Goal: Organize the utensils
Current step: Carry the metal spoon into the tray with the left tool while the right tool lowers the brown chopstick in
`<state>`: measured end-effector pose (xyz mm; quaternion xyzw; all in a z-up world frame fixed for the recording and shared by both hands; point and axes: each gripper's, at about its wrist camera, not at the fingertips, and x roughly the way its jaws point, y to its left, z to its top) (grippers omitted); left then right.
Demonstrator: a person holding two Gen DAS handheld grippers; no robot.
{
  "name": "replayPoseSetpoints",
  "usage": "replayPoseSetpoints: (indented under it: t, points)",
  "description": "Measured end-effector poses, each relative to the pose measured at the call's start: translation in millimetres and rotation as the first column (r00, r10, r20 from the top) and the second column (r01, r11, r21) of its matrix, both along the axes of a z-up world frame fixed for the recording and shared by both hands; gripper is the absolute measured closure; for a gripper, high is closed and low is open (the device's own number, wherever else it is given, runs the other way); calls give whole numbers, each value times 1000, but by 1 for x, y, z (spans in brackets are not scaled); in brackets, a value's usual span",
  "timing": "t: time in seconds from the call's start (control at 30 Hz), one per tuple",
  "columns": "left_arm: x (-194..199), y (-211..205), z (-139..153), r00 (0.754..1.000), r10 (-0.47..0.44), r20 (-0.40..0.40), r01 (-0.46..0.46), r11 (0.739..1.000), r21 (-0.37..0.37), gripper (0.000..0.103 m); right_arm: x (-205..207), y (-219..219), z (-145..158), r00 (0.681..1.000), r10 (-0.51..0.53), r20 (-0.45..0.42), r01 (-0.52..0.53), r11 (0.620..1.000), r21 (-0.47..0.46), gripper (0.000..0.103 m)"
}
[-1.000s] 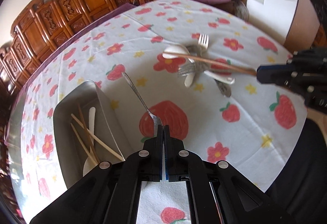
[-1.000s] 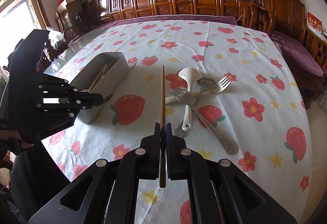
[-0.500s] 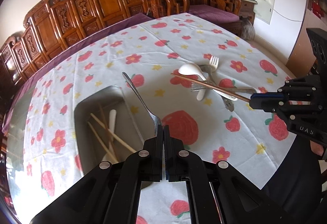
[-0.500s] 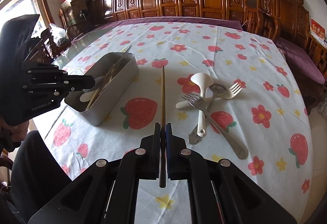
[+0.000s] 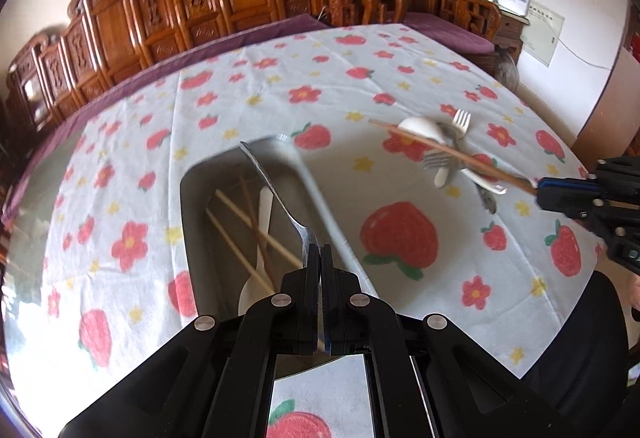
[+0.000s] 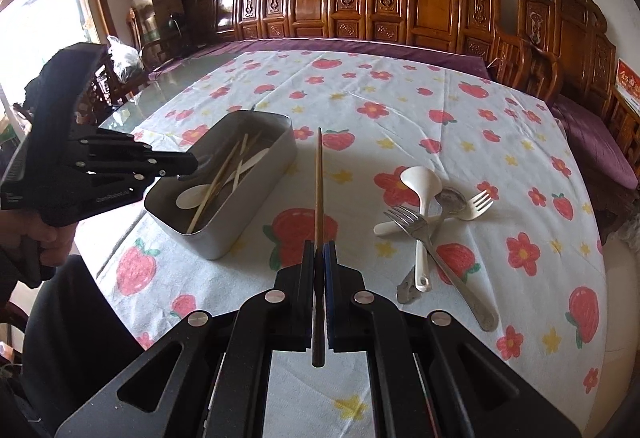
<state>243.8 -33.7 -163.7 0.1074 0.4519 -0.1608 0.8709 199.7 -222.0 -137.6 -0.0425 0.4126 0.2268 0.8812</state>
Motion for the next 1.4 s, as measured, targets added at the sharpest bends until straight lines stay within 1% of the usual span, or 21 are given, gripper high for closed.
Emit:
replayPoseSetpoints:
  t: [0.13,0.23,0.37,0.53,0.7,0.97,1.1,1.27,1.4]
  points:
    - [5,11,-15,999,18,-41,-19,1000,-23,103,-1,8,-1,1000,9,-4,-9,1000,-4,97]
    - [7,16,-23,998,28,-56,-30,999,-27,103,-1,14,-2,1000,15,-9,-15,1000,-6,97]
    - [10,23,-31,996,43,-83,-47,998,-43,102,0,21,-4,1000,17,-15,-17,1000,-6,97]
    - [11,31,-36,993,68,-99,-72,997,-42,102,0,29,-3,1000,24,-18,-24,1000,-6,97]
    - [10,39,-33,992,90,-92,-96,994,-54,102,-1,40,-2,999,35,-19,-35,999,-10,97]
    - [0,56,-20,992,111,-67,-116,990,-76,102,1,63,-1,998,53,-18,-53,999,-11,97]
    - [-7,64,-11,992,121,-45,-124,990,-69,102,4,77,0,997,68,-19,-69,998,-11,97]
    - [-14,77,-3,990,135,-30,-137,987,-84,102,11,100,-1,996,84,-25,-84,996,-11,97]
    - [-17,87,4,988,150,-24,-152,984,-89,101,21,114,-2,996,78,-43,-78,997,0,97]
